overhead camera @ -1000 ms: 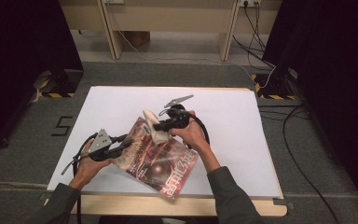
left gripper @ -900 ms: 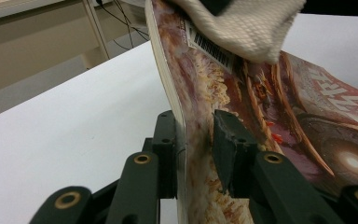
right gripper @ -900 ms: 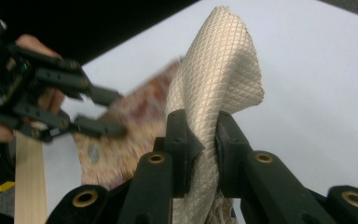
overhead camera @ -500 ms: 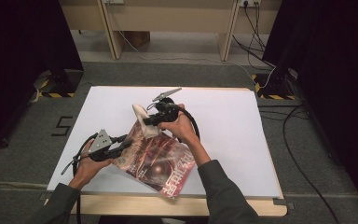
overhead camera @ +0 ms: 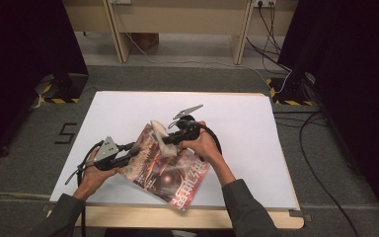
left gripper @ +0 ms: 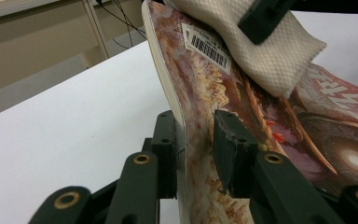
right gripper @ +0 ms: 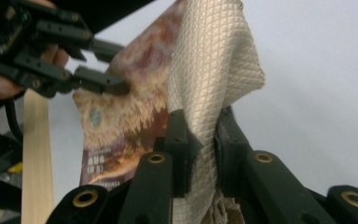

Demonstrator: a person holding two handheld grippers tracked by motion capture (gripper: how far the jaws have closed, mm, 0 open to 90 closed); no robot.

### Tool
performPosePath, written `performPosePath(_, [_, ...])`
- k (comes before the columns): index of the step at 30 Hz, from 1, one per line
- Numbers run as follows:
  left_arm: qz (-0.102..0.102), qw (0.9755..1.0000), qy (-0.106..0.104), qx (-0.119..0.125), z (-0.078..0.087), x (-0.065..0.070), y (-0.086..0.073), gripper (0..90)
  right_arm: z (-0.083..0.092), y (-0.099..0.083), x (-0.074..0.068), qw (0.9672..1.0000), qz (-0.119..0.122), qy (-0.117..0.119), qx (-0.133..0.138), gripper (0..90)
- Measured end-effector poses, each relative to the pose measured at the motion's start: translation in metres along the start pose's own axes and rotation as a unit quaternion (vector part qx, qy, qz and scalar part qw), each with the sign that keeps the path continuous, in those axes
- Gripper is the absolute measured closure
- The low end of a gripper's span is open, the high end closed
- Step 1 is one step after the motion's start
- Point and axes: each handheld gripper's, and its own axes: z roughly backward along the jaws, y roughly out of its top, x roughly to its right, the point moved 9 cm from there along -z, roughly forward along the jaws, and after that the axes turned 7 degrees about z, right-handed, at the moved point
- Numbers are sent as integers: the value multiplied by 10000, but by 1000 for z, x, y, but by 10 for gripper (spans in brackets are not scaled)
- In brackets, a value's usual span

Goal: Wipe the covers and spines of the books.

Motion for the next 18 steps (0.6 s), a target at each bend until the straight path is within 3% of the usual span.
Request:
performPosePath(4, [16, 10000, -18, 17, 0, 0, 1, 707, 0, -2, 1, 10000, -17, -39, 24, 784])
performPosePath(9, [47, 10000, -24, 34, 0, 0, 1, 705, 15, -2, 13, 9992, -186, -222, 283, 787])
performPosePath(18, [22, 10000, -10, 7, 0, 0, 0, 705, 16, -21, 23, 9992, -381, -117, 106, 787])
